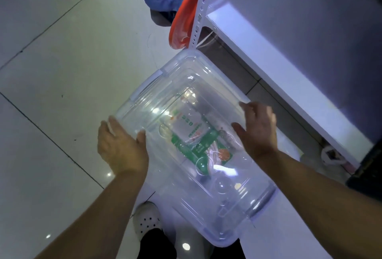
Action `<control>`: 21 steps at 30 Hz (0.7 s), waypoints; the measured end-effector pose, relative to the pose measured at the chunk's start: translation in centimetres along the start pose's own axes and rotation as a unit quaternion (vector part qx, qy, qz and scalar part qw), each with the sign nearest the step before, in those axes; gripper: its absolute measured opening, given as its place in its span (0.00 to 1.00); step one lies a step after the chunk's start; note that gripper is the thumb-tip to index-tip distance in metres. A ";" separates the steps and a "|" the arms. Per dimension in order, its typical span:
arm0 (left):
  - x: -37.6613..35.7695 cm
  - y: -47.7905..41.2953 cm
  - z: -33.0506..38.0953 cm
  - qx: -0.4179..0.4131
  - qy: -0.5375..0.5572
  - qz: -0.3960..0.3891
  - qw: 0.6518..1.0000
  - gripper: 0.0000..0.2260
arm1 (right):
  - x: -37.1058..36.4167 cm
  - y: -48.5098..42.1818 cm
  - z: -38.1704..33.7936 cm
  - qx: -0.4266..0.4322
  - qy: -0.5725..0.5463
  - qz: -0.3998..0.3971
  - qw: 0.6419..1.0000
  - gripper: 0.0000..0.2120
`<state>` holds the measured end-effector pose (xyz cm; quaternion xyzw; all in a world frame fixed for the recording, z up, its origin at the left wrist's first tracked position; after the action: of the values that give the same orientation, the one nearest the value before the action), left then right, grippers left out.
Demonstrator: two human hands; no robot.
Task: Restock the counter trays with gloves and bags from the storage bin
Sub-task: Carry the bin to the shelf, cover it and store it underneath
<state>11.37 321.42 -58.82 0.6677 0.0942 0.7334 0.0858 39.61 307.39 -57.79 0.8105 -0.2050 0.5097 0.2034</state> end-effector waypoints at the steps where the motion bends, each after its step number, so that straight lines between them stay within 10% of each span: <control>1: -0.4 1.7 -0.7 0.027 0.015 -0.016 0.999 0.35 | 0.5 0.3 1.8 -0.034 0.018 -0.006 0.999 0.26; 8: -5.6 12.2 -2.2 0.226 0.162 -0.239 0.930 0.32 | 0.5 2.7 7.9 -0.196 -0.101 -0.113 0.969 0.23; 21: 4.3 12.9 -4.0 0.213 0.188 -0.187 0.940 0.27 | 8.4 8.4 5.2 -0.303 -0.308 -0.081 0.898 0.15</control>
<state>6.93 309.94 -51.81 0.4908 0.3857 0.7791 0.0580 42.26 296.53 -51.25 0.8399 -0.3352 0.1298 0.4068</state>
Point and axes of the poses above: each hand's wrist, its own y-axis away from the middle knuckle, its own x-axis out of the back of the hand, z = x × y, the point moved 7 cm from there along -y, towards the middle knuckle, and after that the axes turned 15 degrees about -y, right-handed, at the moved point
